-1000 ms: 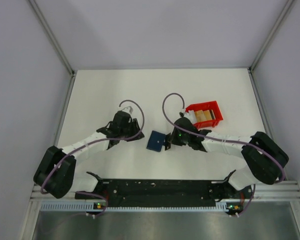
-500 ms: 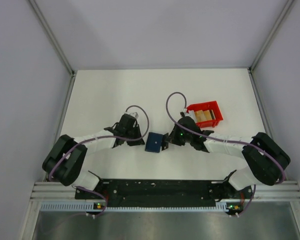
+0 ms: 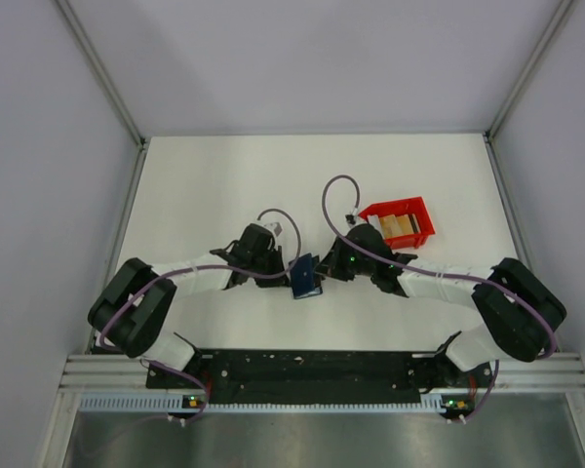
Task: Put the credit cards into the card holder
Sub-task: Open the card holder at the center of the board.
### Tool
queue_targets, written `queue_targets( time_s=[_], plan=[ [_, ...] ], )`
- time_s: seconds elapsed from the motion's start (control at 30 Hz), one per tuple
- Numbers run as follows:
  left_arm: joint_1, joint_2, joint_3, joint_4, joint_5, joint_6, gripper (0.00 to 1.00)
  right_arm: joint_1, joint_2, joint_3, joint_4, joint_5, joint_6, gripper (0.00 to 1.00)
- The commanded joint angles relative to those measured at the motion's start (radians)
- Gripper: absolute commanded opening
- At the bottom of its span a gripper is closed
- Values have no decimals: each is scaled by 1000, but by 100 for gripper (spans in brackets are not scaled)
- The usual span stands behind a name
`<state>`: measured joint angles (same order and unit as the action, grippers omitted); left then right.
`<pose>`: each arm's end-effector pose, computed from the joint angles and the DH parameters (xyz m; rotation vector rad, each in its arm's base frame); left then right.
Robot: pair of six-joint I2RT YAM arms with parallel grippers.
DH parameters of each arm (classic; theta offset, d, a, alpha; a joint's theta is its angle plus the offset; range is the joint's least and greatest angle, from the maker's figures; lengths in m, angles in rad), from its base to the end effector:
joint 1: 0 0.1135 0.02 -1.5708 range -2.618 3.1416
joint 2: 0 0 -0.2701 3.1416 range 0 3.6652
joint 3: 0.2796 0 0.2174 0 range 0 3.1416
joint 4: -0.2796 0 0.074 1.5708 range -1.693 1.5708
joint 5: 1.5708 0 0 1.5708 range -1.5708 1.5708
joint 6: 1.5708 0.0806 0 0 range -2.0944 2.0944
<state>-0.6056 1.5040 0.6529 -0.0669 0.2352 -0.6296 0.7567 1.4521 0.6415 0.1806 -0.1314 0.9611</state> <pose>0.2174 -0.1733 0.1444 0.0738 2.6373 -0.7707 0.2108 0.2135 0.1809 0.1664 2.4159 1.0358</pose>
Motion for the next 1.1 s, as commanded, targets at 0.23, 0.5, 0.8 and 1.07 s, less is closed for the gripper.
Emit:
queue_targets(
  time_s=[0.23,0.5,0.8,1.07],
  plan=[
    [-13,-1,45,72,-54,-16,0,24,1,61,116,-99,-71,0],
    [-10,13,42,82,-86,-18,0,58,71,89,178,-137,-62,0],
    [-8,65,70,92,-88,-24,0,69,97,69,284,-206,-10,0],
    [-5,45,65,41,-142,-28,0,76,148,121,106,-80,-84,0]
  ],
)
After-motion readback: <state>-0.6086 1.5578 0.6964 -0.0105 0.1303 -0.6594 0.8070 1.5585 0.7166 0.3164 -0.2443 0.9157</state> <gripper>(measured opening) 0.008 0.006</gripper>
